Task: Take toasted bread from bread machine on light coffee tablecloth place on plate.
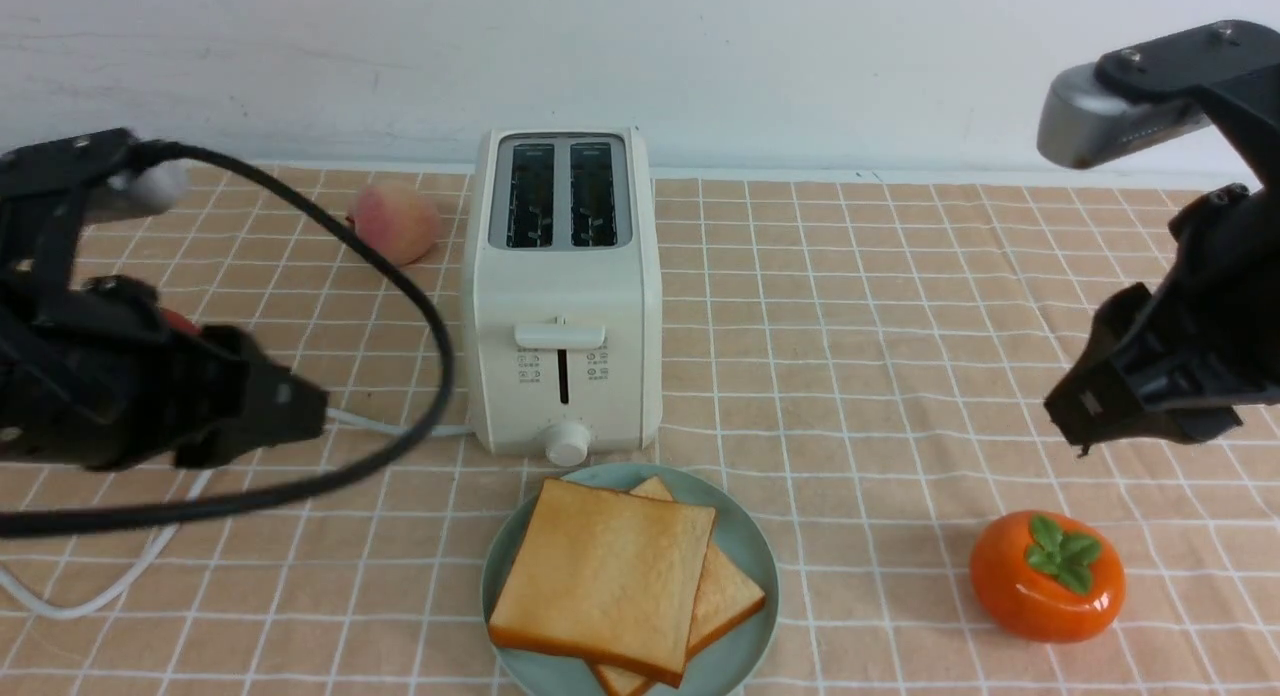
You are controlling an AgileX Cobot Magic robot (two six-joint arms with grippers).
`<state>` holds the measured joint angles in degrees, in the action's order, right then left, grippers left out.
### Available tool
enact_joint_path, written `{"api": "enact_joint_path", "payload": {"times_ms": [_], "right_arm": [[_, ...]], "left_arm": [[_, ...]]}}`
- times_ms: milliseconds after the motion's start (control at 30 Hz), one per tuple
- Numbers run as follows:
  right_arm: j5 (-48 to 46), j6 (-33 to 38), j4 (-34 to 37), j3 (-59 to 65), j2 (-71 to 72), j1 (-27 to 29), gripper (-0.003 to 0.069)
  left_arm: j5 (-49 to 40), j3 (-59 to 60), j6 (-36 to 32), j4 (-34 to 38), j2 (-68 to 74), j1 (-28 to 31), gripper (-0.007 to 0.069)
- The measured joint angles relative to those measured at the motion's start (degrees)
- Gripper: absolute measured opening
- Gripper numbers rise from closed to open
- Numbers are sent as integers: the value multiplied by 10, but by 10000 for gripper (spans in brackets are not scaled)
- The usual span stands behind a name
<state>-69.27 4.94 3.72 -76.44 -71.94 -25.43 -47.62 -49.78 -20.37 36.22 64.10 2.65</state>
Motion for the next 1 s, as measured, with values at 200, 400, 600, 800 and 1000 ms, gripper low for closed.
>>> {"api": "enact_joint_path", "payload": {"times_ms": [200,400,600,800,1000], "right_arm": [[23,-120,-121,1,21,23,58],[124,-207,-148,92,127,59,-20],[199,-270,-171,281,280,59,-19],[313,-331,-215,491,466,59,-19],[429,-383,-304,623,595,59,-15]], "left_arm": [[-77,0,109,-29,-63,54,-14],[-85,0,77,-17,-90,-81,-14],[-91,0,74,-39,-105,-199,-14],[-129,0,93,-78,-133,-244,-14],[-152,0,177,-73,-203,-245,-14]]}}
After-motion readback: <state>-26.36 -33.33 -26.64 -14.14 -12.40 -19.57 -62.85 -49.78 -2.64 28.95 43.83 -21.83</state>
